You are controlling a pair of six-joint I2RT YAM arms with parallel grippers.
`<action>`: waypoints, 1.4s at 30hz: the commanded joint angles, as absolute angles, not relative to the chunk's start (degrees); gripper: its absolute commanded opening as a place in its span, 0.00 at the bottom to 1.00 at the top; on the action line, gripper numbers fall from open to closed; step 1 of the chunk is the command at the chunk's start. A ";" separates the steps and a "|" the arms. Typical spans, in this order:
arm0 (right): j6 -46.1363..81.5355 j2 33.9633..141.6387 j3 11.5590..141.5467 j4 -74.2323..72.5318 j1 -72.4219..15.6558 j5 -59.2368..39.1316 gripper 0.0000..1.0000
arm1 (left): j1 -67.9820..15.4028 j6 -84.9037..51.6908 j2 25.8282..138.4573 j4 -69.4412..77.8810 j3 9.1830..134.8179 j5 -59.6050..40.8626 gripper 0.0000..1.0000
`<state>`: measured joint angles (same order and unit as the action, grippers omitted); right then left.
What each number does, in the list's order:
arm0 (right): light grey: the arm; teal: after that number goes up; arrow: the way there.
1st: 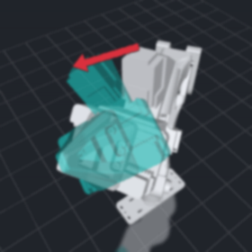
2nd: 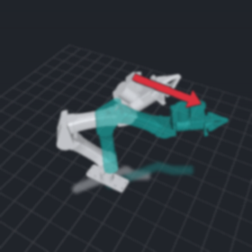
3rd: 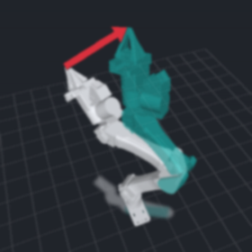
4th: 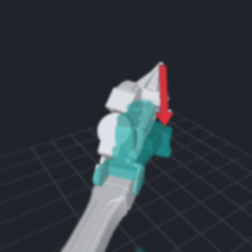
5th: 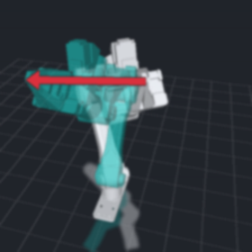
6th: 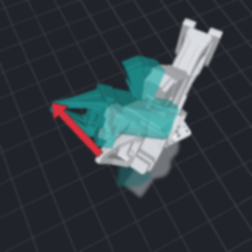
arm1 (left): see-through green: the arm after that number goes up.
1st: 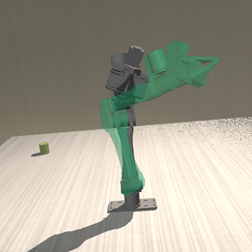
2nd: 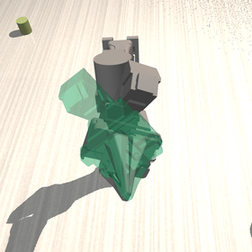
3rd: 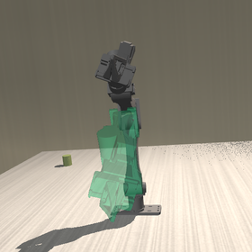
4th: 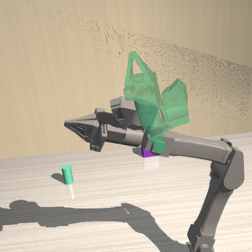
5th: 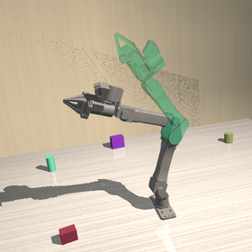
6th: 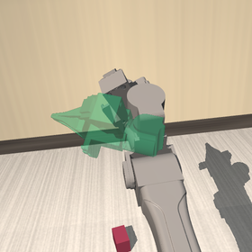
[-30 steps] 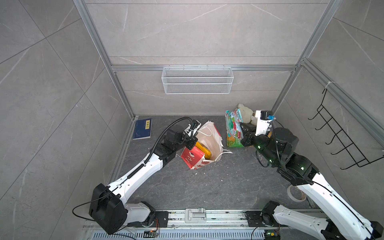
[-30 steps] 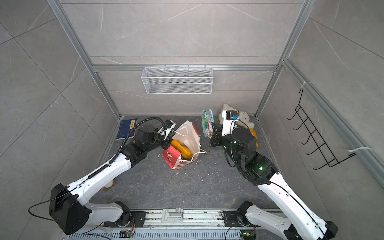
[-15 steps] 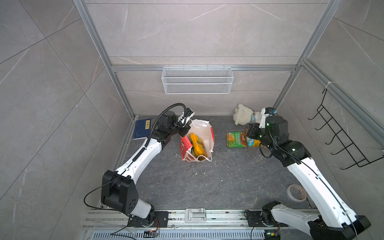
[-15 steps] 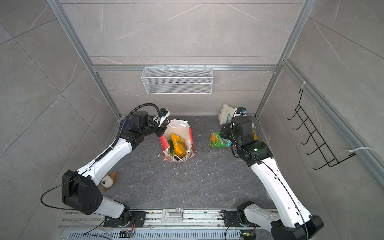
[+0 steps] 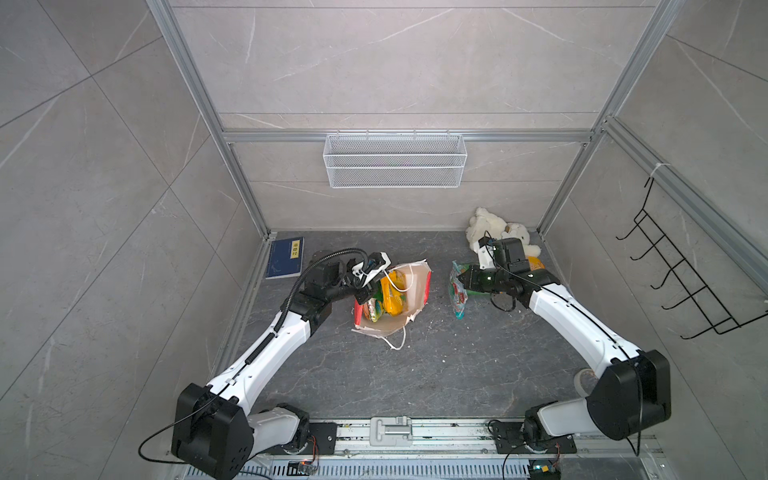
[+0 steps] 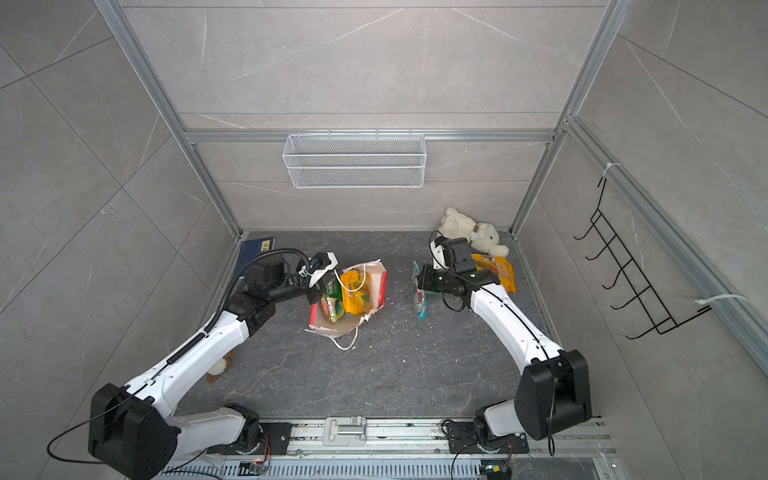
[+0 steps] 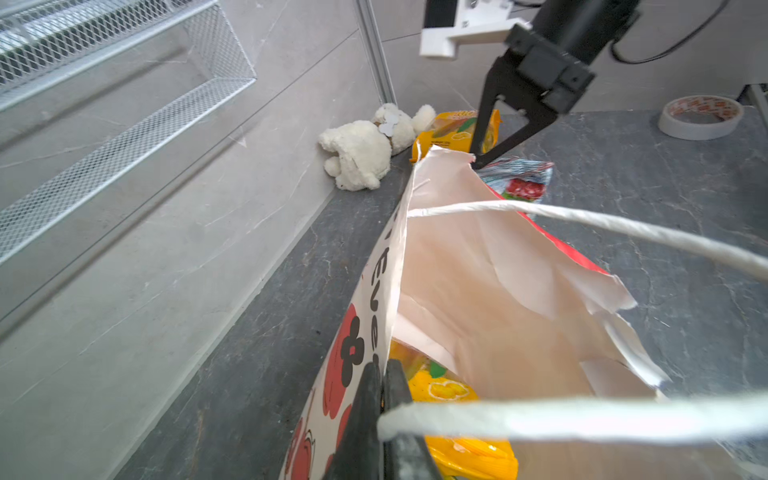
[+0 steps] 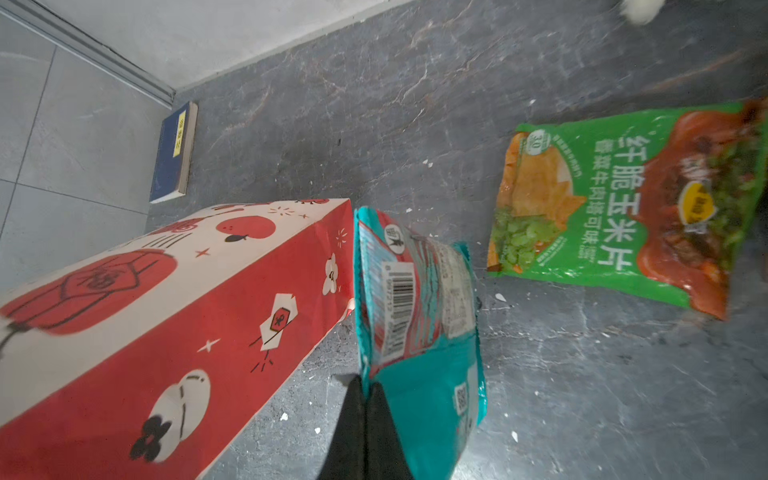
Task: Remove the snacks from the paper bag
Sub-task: 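Lift the teal candy pack out and carry it toward the other snacks, then lower the teal-and-red candy pack beside the yellow pack and open the right gripper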
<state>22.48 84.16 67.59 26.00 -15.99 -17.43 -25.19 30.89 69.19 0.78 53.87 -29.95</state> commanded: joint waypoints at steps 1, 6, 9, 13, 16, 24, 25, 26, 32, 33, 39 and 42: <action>21.45 85.46 69.02 23.20 -15.80 -18.83 0.00 | -26.47 30.48 64.82 4.92 52.14 -30.45 0.00; 23.75 85.10 67.16 22.22 -15.82 -18.40 0.00 | -28.33 27.67 60.95 5.19 49.29 -28.51 0.00; 23.85 83.41 65.74 23.51 -15.80 -18.33 0.00 | -30.02 26.11 59.09 7.65 45.87 -25.88 0.00; 22.06 80.87 63.25 26.26 -15.59 -13.77 0.00 | -30.58 23.86 58.46 9.58 43.33 -24.85 0.00; 20.72 78.07 60.65 26.18 -15.15 -15.08 0.00 | -31.51 22.60 58.54 8.89 43.76 -25.81 0.00; 21.54 76.61 56.99 29.68 -13.22 -12.75 0.00 | -33.69 19.07 58.61 13.14 41.49 -24.84 0.00; 21.63 76.33 56.92 30.85 -12.78 -10.27 0.00 | -33.93 18.89 58.77 14.04 41.10 -24.11 0.00; 21.37 75.85 57.01 32.30 -12.35 -7.81 0.00 | -34.01 18.68 59.05 14.73 41.02 -23.87 0.00; 18.73 75.40 58.25 41.10 -12.30 15.83 0.00 | -34.35 17.93 60.95 15.40 41.94 -24.66 0.00; 17.95 76.25 58.23 41.90 -12.22 19.81 0.00 | -34.45 17.97 61.01 15.98 41.76 -24.45 0.00; 15.15 84.08 58.71 42.34 -10.65 34.41 0.00 | -34.64 18.58 61.00 15.58 41.86 -24.64 0.00; 14.28 86.25 58.43 39.66 -7.71 31.07 0.00 | -34.80 18.17 60.91 15.61 41.75 -23.39 0.00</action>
